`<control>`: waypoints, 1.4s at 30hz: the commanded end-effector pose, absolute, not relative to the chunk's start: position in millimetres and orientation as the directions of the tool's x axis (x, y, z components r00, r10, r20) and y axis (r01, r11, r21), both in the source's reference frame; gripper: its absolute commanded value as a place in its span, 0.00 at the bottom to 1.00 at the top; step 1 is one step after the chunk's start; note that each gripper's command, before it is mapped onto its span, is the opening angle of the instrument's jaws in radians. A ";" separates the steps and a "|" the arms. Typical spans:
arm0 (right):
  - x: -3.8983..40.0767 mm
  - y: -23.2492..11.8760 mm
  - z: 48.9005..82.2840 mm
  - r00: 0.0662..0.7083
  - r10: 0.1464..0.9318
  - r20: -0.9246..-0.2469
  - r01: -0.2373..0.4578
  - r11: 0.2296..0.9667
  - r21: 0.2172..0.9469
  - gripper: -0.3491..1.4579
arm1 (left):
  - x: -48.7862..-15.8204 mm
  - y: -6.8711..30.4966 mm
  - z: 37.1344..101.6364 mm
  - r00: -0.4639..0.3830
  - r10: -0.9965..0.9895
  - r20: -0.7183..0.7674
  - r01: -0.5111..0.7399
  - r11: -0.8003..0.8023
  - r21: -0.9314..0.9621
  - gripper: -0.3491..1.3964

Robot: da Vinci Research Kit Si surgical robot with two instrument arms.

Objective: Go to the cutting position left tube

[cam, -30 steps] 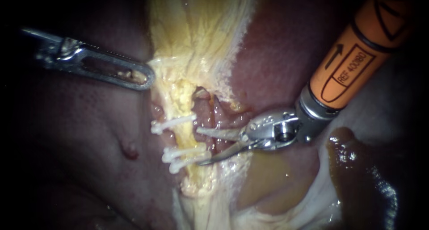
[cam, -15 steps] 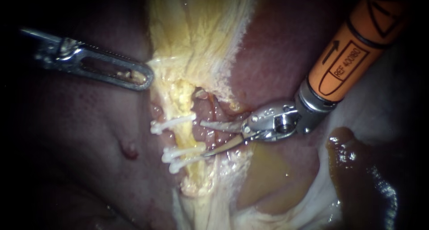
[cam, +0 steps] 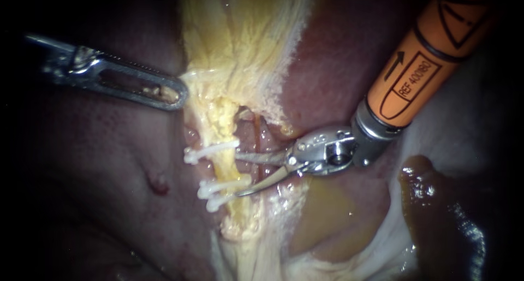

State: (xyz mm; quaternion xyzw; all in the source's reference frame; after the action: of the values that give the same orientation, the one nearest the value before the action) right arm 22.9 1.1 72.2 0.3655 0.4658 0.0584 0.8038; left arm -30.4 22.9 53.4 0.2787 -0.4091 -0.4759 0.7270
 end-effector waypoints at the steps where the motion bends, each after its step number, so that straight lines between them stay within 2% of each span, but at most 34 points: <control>1: 23.1 1.1 72.1 0.559 0.427 -0.710 0.259 0.724 0.639 0.97 | -30.5 22.9 53.5 0.212 -0.920 0.329 0.465 0.391 0.794 0.00; 9: 25.1 0.9 71.8 0.509 0.418 -0.753 0.347 0.701 0.623 0.92 | -30.6 22.9 53.5 0.212 -0.920 0.329 0.465 0.391 0.794 0.00; 14: 26.4 0.8 72.0 0.502 0.415 -0.759 0.346 0.707 0.616 0.92 | -30.8 22.9 53.6 0.211 -0.920 0.330 0.466 0.391 0.793 0.00; 20: 27.6 0.8 72.2 0.457 0.445 -0.770 0.350 0.706 0.616 0.92 | -30.8 22.9 53.6 0.211 -0.920 0.330 0.467 0.391 0.793 0.00; 28: 29.0 1.1 72.6 0.423 0.501 -0.755 0.312 0.702 0.641 0.93 | -30.9 23.0 53.6 0.210 -0.920 0.329 0.467 0.391 0.793 0.00; 35: 29.6 1.1 72.6 0.417 0.556 -0.719 0.284 0.672 0.684 0.93 | -31.0 23.0 53.7 0.210 -0.920 0.329 0.467 0.391 0.793 0.00; 42: 30.3 0.8 72.3 0.419 0.559 -0.715 0.281 0.669 0.688 0.94 | -30.9 23.0 53.8 0.211 -0.920 0.330 0.467 0.391 0.793 0.00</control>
State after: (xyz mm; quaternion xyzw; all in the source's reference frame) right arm 30.4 0.7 72.3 0.3956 0.5315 0.0943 0.7431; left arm -30.9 23.1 53.8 0.2771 -0.4086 -0.4774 0.7269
